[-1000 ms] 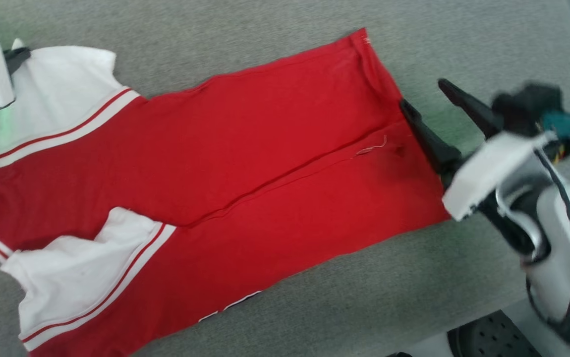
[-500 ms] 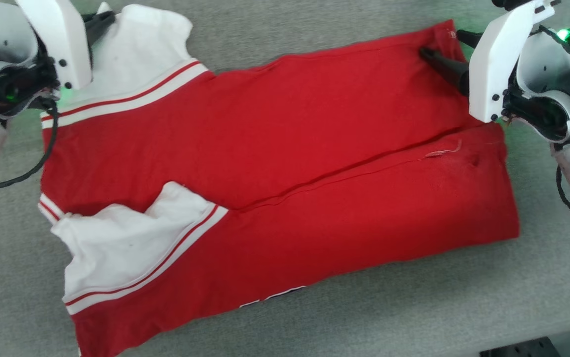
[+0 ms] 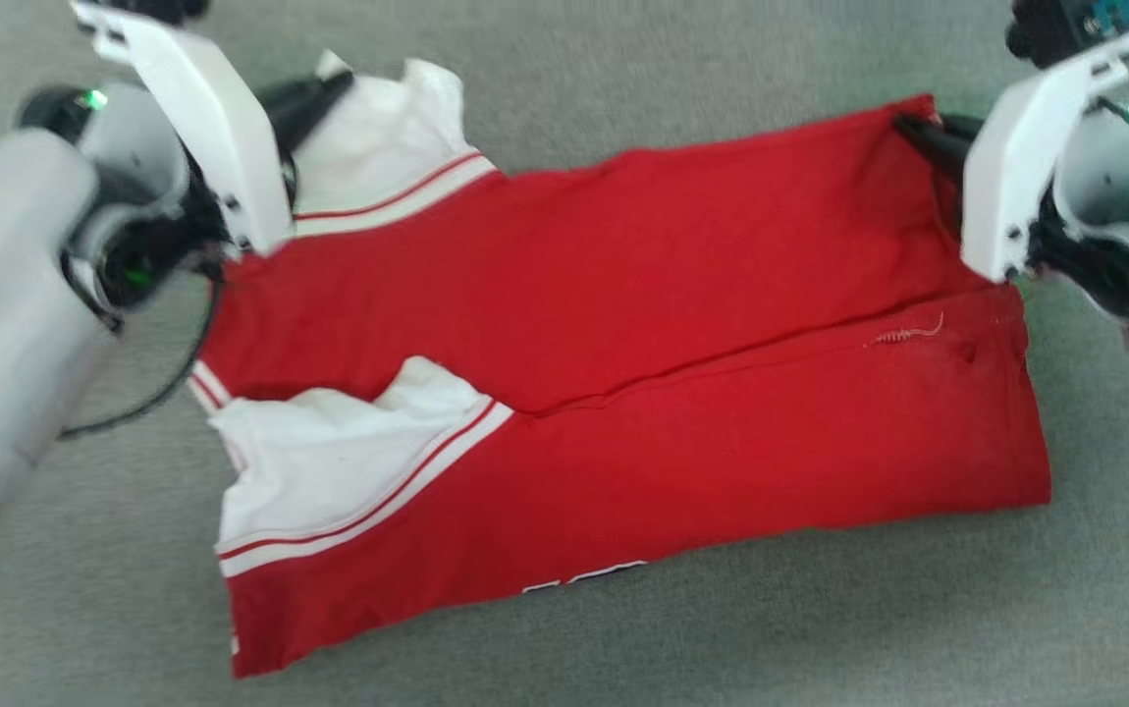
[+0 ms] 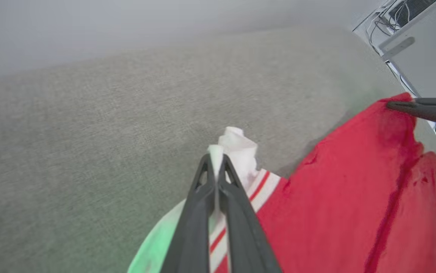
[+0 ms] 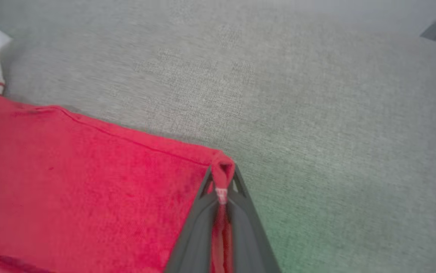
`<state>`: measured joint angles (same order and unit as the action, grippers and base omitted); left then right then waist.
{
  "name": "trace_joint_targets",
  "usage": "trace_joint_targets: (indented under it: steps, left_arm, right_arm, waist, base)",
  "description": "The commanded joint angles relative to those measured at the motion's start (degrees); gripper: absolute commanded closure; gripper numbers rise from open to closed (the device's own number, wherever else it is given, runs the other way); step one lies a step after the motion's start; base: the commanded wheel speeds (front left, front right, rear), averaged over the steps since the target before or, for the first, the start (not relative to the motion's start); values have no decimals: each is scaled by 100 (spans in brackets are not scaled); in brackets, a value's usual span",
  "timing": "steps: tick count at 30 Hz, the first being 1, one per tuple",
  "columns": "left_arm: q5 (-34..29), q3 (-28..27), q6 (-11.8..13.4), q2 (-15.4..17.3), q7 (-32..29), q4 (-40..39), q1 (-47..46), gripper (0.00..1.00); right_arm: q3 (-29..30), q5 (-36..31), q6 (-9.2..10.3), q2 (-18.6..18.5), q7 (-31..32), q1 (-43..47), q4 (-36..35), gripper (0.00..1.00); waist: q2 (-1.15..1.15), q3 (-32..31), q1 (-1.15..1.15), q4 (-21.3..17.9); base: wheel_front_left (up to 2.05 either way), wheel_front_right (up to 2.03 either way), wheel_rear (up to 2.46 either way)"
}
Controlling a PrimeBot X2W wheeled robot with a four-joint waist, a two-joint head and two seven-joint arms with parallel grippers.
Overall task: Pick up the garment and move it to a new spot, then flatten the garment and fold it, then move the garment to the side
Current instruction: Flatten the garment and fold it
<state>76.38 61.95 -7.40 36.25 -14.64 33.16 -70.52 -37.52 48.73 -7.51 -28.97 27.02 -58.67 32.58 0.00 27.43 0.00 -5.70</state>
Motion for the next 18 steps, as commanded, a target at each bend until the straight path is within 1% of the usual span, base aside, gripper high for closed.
trace_joint_targets:
  steps: [1,4,6,7,9,10,11,12,13,14,15,18]
  left_arm:
    - [79,55,-13,65,124,-186,163,100]
    - [201,158,-13,219,428,-749,489,100]
    - [259,252,-12,419,619,-1132,763,100]
    - [274,356,-12,677,801,-1496,1046,100]
    - [365,405,-12,937,1051,-1861,1380,100]
    - [415,423,-12,1076,1178,-2031,1564,100]
    - [415,423,-12,1076,1178,-2031,1564,100]
    - [473,459,-12,1356,1460,-2358,1956,100]
    - [473,459,-12,1356,1460,-2358,1956,100]
    - [594,479,-12,1610,1762,-2648,2362,100]
    - [594,479,-12,1610,1762,-2648,2362,100]
    - [753,545,3,1808,2177,-3014,2946,100]
  right_arm:
    - [-41,58,5,-135,-99,188,-116,100]
    - [-48,135,5,-484,-317,620,-490,100]
    - [-15,179,5,-723,-396,989,-758,100]
    - [44,209,4,-948,-423,1377,-1046,100]
    - [146,221,4,-1164,-426,1802,-1347,100]
    - [196,238,4,-1238,-393,2007,-1489,100]
    - [196,238,4,-1238,-393,2007,-1489,100]
    - [369,250,5,-1403,-349,2419,-1759,100]
    - [369,250,5,-1403,-349,2419,-1759,100]
    - [625,284,5,-1517,-307,2843,-2009,100]
    - [625,284,5,-1517,-307,2843,-2009,100]
    - [1103,298,5,-1634,-290,3537,-2290,100]
  waist:
    - [0,-426,0,290]
    - [0,-766,0,502]
    - [0,-967,0,615]
    - [0,-1135,0,703]
    - [0,-1266,0,774]
    - [0,-1315,0,796]
    - [0,-1315,0,796]
    - [0,-1379,0,849]
    - [0,-1379,0,849]
    - [0,-1408,0,894]
    - [0,-1408,0,894]
    - [0,-1409,0,973]
  base:
    - [0,0,0]
    - [0,0,0]
    - [0,0,0]
    - [0,0,0]
    - [0,0,0]
    - [0,0,0]
    - [0,0,0]
    - [0,0,0]
    - [0,0,0]
    - [0,0,0]
    - [0,0,0]
    - [0,0,0]
